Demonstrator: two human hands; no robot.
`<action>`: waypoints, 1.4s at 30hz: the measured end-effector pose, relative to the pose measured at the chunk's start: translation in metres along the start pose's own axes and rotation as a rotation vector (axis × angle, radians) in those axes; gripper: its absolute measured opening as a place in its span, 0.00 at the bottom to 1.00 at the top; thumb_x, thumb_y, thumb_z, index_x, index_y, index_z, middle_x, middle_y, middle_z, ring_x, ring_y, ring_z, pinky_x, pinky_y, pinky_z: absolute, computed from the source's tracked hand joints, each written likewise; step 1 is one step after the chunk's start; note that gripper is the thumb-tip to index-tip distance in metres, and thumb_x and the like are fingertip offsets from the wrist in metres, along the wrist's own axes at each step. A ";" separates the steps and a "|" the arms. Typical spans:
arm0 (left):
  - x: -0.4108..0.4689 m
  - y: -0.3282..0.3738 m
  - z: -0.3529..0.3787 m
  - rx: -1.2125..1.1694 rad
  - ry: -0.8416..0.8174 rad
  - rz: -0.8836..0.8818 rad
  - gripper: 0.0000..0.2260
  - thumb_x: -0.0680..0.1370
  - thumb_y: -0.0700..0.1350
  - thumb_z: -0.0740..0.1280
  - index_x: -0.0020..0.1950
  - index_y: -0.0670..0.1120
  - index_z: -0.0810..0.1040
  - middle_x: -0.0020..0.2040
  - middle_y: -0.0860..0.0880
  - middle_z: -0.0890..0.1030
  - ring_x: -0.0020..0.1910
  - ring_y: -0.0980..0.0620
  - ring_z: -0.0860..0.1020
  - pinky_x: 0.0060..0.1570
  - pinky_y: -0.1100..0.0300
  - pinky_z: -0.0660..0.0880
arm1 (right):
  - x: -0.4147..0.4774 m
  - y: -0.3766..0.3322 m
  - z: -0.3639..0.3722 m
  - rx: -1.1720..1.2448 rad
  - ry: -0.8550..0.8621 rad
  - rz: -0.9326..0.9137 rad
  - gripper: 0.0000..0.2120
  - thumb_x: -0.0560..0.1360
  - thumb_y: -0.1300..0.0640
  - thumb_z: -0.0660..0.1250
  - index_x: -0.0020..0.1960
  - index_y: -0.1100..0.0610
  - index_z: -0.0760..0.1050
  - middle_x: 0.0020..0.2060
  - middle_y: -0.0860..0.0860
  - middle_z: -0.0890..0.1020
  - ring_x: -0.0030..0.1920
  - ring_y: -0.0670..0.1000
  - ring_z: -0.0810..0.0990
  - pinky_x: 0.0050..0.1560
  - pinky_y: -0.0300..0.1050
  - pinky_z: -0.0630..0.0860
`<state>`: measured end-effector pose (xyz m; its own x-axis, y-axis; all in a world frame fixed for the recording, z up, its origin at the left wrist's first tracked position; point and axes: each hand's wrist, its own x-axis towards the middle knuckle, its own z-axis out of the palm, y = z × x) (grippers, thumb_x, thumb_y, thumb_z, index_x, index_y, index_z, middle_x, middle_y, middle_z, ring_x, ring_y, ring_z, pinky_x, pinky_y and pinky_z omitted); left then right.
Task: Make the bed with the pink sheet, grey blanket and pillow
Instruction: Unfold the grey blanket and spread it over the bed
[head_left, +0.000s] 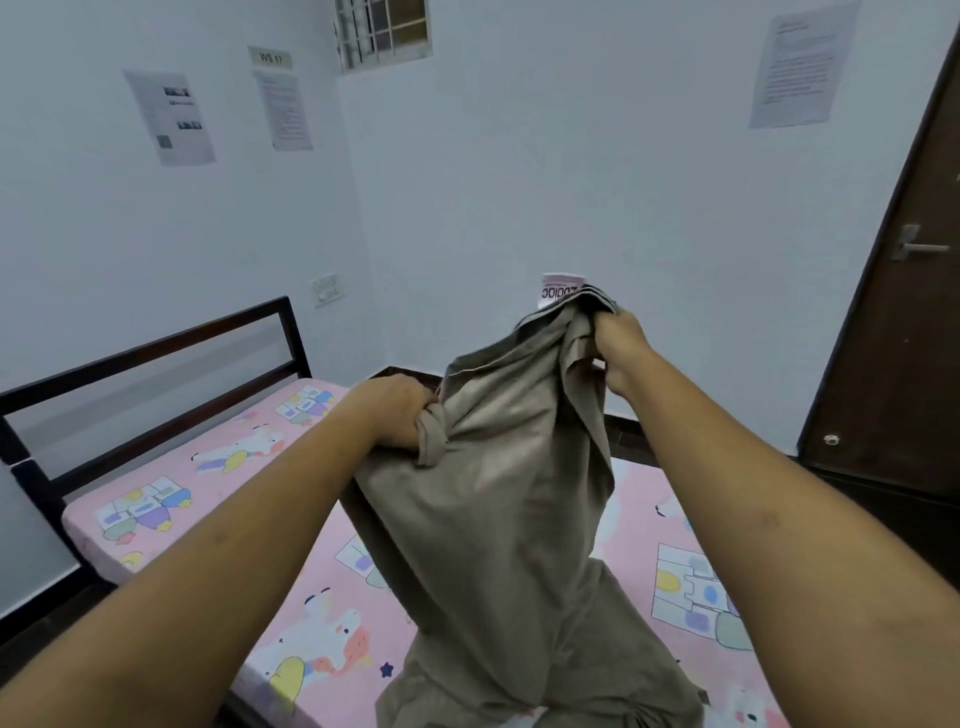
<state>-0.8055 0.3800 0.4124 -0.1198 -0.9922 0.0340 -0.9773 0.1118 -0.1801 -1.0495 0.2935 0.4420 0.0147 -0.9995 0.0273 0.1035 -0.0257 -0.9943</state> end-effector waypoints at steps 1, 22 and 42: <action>0.001 0.002 0.002 0.058 -0.006 -0.027 0.12 0.73 0.50 0.65 0.54 0.48 0.76 0.53 0.48 0.78 0.54 0.47 0.77 0.45 0.57 0.71 | -0.001 -0.002 0.002 0.044 0.013 0.003 0.09 0.79 0.56 0.56 0.45 0.51 0.74 0.38 0.49 0.78 0.35 0.48 0.73 0.36 0.40 0.69; -0.002 -0.047 0.016 -0.997 0.606 -0.347 0.13 0.76 0.43 0.62 0.60 0.46 0.77 0.57 0.48 0.79 0.56 0.49 0.75 0.55 0.61 0.66 | 0.007 0.028 -0.045 -0.467 0.246 -0.106 0.17 0.77 0.63 0.56 0.63 0.54 0.74 0.61 0.56 0.77 0.62 0.57 0.75 0.61 0.45 0.69; 0.013 -0.051 0.001 -1.708 0.808 -0.887 0.10 0.76 0.42 0.56 0.53 0.47 0.75 0.50 0.48 0.77 0.49 0.48 0.76 0.49 0.59 0.73 | -0.015 0.017 -0.023 -0.293 -0.274 0.080 0.18 0.75 0.55 0.64 0.64 0.47 0.66 0.55 0.51 0.72 0.52 0.50 0.73 0.51 0.43 0.72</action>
<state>-0.7570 0.3614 0.4207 0.7948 -0.6068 -0.0104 0.1085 0.1253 0.9862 -1.0713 0.3073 0.4227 0.2801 -0.9579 -0.0638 -0.1955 0.0082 -0.9807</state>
